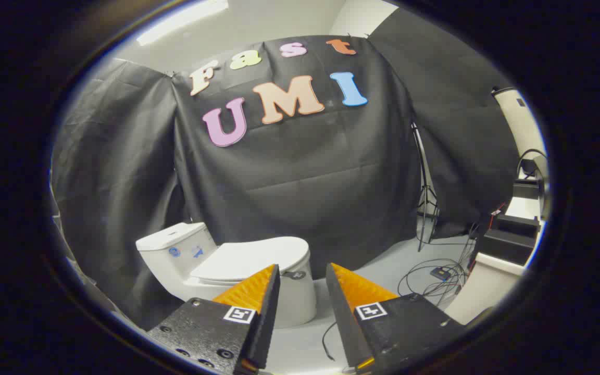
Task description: Open the toilet lid.
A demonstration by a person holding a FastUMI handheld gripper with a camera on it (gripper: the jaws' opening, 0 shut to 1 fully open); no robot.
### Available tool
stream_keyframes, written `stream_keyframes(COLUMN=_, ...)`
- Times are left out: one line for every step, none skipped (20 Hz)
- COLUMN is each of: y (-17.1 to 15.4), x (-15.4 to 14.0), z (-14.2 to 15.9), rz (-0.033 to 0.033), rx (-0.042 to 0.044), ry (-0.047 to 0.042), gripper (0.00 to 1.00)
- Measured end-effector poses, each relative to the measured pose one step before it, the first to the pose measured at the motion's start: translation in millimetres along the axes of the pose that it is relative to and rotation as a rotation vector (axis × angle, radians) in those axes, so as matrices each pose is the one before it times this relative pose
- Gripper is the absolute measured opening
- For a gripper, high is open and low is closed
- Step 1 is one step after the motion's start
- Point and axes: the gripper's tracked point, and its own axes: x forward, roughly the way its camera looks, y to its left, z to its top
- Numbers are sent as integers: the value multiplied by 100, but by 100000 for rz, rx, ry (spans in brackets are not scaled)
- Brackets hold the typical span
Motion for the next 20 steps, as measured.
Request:
stream_keyframes(y=-88, x=50, z=-69, rz=-278, rx=71, ry=446, gripper=55)
stream_keyframes(y=-118, x=121, z=-200, rz=-425, rx=100, ry=662, gripper=54)
stream_keyframes(y=-75, x=61, z=-97, rz=-157, rx=128, ry=524, gripper=53)
stream_keyframes(y=-40, x=5, z=-89, rz=16, rx=323, ry=224, gripper=52)
stream_keyframes(y=-61, x=115, z=0, rz=-49, rx=377, ry=-78, gripper=51)
stream_keyframes(y=-119, x=-33, z=18, rz=-156, rx=171, ry=-4, gripper=50)
stream_keyframes(y=-57, x=-34, z=-3, rz=-110, rx=251, ry=-4, gripper=50)
stream_keyframes(y=-39, x=114, z=34, rz=54, rx=254, ry=17, gripper=50)
stream_keyframes(y=-55, x=10, z=-25, rz=-93, rx=199, ry=132, gripper=50)
stream_keyframes(y=2, x=48, z=-63, rz=-3, rx=95, ry=145, gripper=50)
stream_keyframes(y=-14, x=-4, z=17, rz=33, rx=27, ry=146, gripper=50)
stream_keyframes(y=3, x=-72, z=-81, rz=14, rx=-33, ry=-24, gripper=50)
stream_keyframes(y=16, x=-66, z=58, rz=20, rx=3, ry=-119, gripper=50)
stream_keyframes(y=-51, x=94, z=-4, rz=-8, rx=44, ry=-80, gripper=50)
stream_keyframes(y=-49, x=-19, z=58, rz=-8, rx=122, ry=-83, gripper=50)
stream_keyframes(y=-30, x=29, z=57, rz=-37, rx=107, ry=-65, gripper=50)
stream_keyframes(y=-6, x=3, z=-1, rz=-61, rx=127, ry=2, gripper=50)
stream_keyframes(y=-23, x=-23, z=-128, rz=-34, rx=96, ry=18, gripper=50)
stream_keyframes(y=6, x=12, z=3, rz=-23, rx=102, ry=19, gripper=50)
stream_keyframes(y=0, x=-30, z=-5, rz=-47, rx=-3, ry=20, gripper=50)
